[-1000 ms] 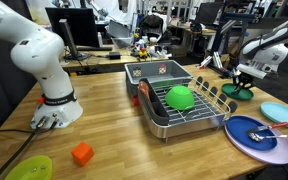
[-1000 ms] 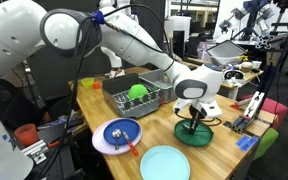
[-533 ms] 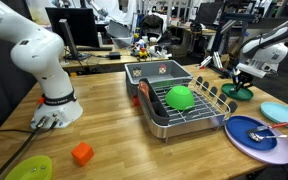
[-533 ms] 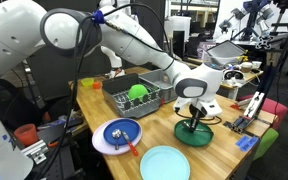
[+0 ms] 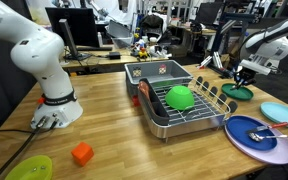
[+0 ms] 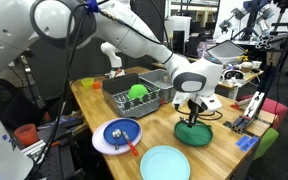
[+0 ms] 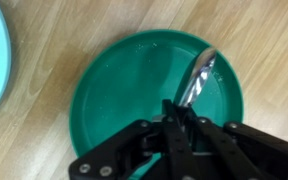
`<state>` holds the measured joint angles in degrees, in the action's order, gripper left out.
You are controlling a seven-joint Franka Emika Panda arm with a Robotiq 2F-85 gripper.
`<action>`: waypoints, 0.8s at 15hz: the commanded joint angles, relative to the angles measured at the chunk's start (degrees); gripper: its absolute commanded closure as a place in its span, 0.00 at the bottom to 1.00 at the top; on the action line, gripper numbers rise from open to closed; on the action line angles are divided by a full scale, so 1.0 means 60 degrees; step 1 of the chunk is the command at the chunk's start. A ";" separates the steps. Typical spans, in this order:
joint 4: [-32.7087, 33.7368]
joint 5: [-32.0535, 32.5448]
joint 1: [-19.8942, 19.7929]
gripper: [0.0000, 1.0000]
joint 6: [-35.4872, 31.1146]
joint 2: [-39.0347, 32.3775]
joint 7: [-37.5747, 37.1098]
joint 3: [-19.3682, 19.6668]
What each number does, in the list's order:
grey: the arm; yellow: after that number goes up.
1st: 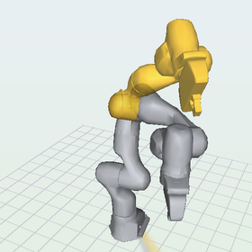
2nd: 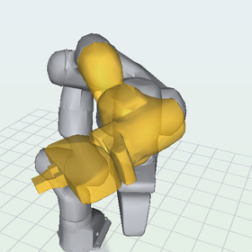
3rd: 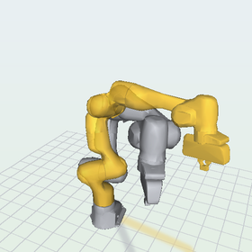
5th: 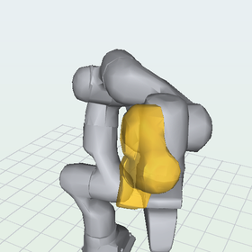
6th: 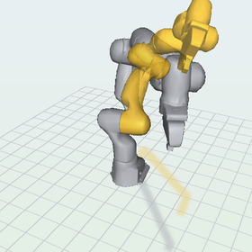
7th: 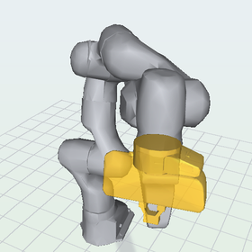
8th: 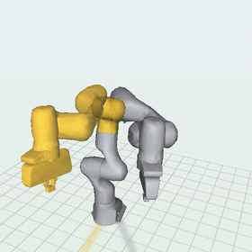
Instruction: Pick up the silver spoon from the green plate and put it on the light blue plate.
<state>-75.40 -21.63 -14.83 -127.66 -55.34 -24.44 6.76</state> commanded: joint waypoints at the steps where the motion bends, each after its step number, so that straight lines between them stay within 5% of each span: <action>1: -0.1245 -0.0237 -0.0323 0.97 0.0161 0.1076 0.0938 -0.0368; 12: -0.4994 0.0530 0.0023 0.97 -0.0245 0.3760 0.2486 0.0222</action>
<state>-98.20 -20.51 -15.56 -127.09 -37.56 -11.14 6.77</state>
